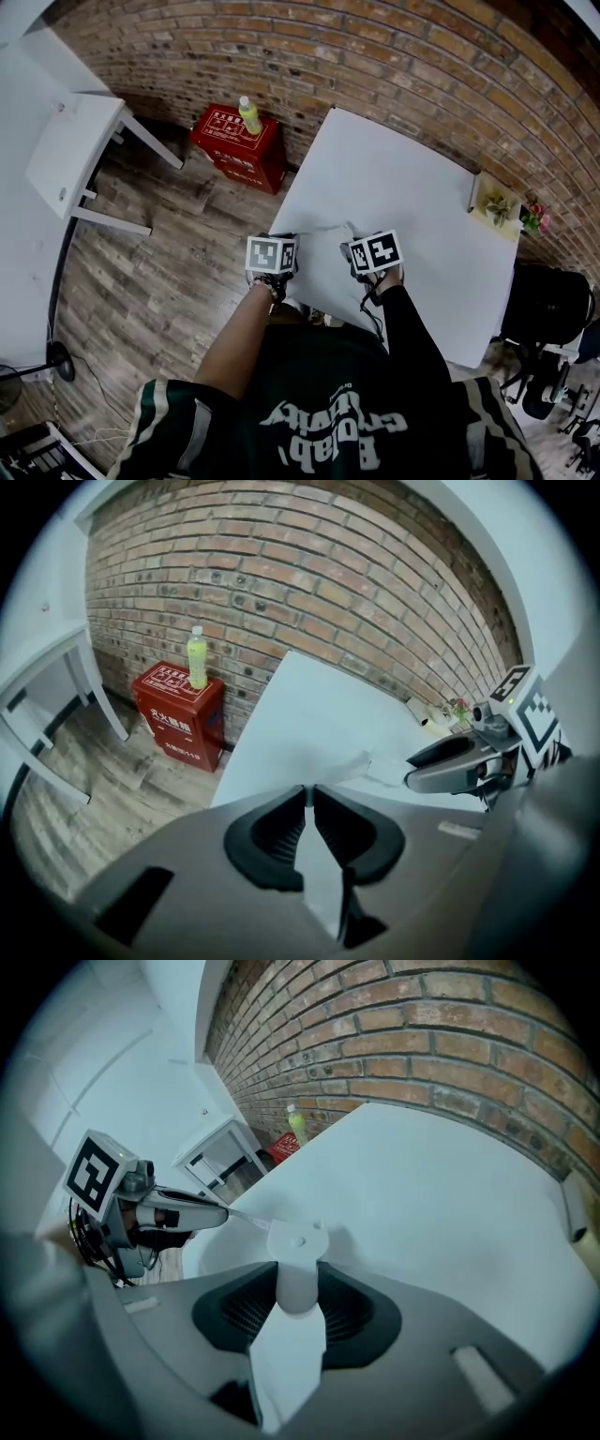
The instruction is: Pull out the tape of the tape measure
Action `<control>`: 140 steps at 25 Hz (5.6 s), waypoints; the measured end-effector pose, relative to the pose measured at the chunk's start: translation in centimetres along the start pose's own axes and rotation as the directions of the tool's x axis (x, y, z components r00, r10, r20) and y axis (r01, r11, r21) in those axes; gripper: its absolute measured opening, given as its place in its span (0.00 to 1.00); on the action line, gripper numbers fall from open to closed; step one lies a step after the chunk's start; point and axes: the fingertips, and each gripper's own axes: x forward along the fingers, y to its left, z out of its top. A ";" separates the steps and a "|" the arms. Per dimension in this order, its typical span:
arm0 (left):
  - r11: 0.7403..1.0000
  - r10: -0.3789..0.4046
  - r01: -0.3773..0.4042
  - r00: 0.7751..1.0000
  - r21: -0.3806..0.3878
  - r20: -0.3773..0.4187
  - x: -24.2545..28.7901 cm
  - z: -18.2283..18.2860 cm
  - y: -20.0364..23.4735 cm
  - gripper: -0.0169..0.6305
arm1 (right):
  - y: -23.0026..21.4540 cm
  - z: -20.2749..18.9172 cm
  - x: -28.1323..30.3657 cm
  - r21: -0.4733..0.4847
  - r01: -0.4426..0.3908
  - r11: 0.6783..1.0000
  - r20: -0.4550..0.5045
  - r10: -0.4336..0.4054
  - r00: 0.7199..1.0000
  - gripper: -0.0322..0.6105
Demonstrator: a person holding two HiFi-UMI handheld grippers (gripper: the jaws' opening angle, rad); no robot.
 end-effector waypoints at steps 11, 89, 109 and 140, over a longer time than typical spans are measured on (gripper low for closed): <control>1.000 -0.013 0.013 1.000 0.020 0.016 -0.2 0.1 -0.1 0.09 | -0.1 0.1 -0.1 0.008 0.004 1.000 0.009 -0.004 1.000 0.29; 0.982 0.183 -0.179 0.979 -0.055 0.087 -3.6 0.0 7.8 0.09 | -6.2 -0.3 -2.6 0.069 0.122 0.990 0.076 -0.127 0.989 0.28; 0.968 0.231 -0.217 0.967 -0.130 0.110 -5.2 -0.2 11.6 0.09 | -6.8 0.2 -2.9 0.089 0.143 0.986 0.086 -0.151 0.985 0.28; 0.986 0.163 -0.160 0.979 -0.036 0.120 -5.1 1.1 10.4 0.09 | -5.0 0.6 -2.1 0.087 0.131 0.988 0.087 -0.139 0.987 0.28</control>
